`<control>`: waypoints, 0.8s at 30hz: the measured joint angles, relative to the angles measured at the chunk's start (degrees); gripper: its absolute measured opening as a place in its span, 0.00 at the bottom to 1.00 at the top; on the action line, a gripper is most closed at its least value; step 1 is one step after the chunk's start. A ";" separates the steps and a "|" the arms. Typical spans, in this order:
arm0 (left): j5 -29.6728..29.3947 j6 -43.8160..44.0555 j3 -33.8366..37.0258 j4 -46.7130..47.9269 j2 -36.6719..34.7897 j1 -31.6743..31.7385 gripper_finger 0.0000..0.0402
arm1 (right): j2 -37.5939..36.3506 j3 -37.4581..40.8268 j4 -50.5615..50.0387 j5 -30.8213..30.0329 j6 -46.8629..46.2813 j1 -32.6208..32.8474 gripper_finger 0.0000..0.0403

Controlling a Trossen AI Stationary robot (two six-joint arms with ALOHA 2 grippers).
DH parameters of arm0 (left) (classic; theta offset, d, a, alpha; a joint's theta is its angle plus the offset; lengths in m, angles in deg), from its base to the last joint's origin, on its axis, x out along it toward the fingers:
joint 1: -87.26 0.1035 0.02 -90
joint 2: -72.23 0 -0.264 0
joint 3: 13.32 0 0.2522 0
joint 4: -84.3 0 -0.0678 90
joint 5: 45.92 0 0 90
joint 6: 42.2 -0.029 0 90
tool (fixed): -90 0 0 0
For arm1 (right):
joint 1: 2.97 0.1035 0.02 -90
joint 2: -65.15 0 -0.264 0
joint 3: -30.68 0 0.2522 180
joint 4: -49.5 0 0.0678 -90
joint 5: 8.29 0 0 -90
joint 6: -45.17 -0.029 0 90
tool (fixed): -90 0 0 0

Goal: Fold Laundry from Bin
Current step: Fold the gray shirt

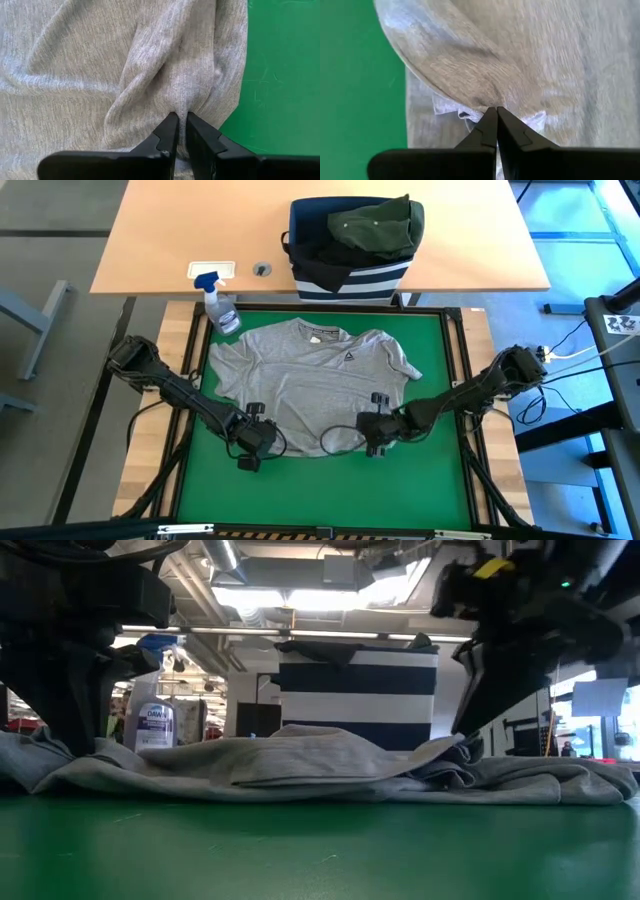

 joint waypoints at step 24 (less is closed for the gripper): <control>9.16 -1.42 0.00 -0.16 -0.02 5.22 0.28 | 0.00 0.00 0.23 2.41 1.15 -2.97 0.00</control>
